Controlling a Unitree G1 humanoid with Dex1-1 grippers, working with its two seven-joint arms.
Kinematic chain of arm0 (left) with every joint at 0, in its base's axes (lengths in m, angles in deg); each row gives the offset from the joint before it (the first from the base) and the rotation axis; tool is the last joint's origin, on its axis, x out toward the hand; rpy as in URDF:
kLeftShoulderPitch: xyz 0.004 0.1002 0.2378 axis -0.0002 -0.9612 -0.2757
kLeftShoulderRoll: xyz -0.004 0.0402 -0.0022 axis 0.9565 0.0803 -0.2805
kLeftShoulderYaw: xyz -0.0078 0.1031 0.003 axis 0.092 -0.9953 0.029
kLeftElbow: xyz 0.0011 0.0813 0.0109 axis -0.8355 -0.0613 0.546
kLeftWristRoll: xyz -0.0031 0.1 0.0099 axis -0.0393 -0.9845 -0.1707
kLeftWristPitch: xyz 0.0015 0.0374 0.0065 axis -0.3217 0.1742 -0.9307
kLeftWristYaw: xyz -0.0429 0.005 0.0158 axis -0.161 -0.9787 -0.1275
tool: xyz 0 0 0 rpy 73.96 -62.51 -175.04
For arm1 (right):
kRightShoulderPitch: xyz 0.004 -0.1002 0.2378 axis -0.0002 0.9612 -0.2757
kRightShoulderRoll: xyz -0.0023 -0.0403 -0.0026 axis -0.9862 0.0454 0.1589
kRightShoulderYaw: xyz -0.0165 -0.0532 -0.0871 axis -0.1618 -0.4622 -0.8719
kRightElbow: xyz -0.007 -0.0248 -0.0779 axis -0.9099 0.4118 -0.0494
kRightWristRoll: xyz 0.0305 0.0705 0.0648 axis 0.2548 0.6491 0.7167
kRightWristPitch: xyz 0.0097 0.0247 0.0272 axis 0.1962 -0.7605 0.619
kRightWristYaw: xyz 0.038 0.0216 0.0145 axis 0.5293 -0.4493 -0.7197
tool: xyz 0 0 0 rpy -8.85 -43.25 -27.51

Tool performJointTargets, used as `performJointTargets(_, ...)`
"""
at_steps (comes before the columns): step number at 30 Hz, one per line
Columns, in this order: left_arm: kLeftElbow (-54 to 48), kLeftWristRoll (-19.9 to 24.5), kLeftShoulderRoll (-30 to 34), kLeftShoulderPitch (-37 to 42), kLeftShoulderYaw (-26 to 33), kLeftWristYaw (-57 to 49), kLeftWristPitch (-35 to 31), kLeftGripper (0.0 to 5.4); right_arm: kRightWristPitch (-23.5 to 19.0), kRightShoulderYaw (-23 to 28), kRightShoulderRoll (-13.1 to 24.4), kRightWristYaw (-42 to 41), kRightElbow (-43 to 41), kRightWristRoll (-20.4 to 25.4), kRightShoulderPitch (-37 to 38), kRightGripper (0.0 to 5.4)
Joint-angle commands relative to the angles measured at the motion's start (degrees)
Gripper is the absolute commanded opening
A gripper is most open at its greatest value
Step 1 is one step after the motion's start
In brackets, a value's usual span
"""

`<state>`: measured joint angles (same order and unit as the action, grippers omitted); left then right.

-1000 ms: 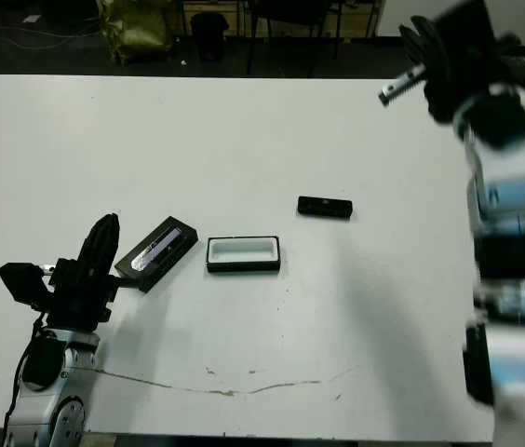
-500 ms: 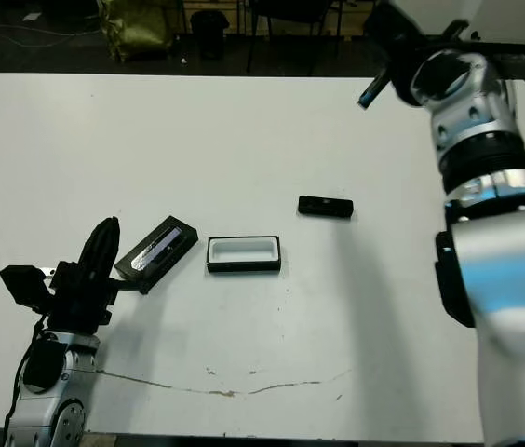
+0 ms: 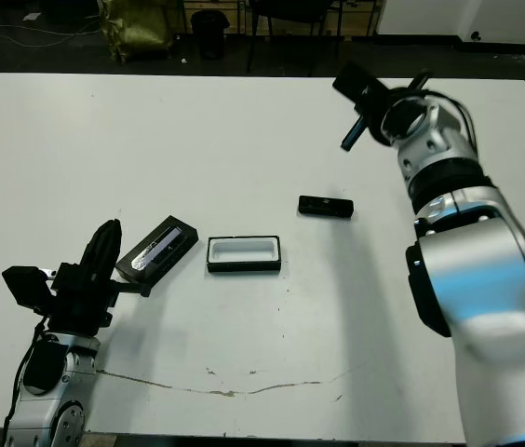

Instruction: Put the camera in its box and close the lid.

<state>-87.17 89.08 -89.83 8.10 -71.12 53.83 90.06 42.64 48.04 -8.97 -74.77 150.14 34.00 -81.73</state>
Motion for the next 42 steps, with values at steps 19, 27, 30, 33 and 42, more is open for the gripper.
performJointTargets(19, -0.87, -0.41, 0.12, -0.95, -0.48, -1.72, -2.62, 0.02, -0.22, -6.04, -4.48, -4.06, 1.31, -5.60, 7.60, 0.00)
performJointTargets(27, -2.43, -0.82, -0.05, -1.61, -1.18, -3.09, -4.41, 0.02, -0.10, -2.87, -4.75, -6.02, 0.83, -2.01, 9.04, 0.00)
performJointTargets(30, -3.10, -1.21, 0.05, -1.72, -1.47, -3.88, -5.38, 0.02, 0.68, -3.81, -4.82, -5.11, 0.66, -2.99, 9.30, 0.00)
performJointTargets(33, -3.13, -1.56, 0.15, -1.76, -1.62, -4.13, -5.19, 0.02, 1.13, -4.39, -4.97, -5.41, 0.83, -3.58, 9.31, 0.00)
performJointTargets(42, -3.42, -1.24, -0.34, -1.97, -1.69, -4.40, -5.70, 0.02, -0.63, -3.35, -6.17, -7.53, 1.11, -2.27, 9.37, 0.00)
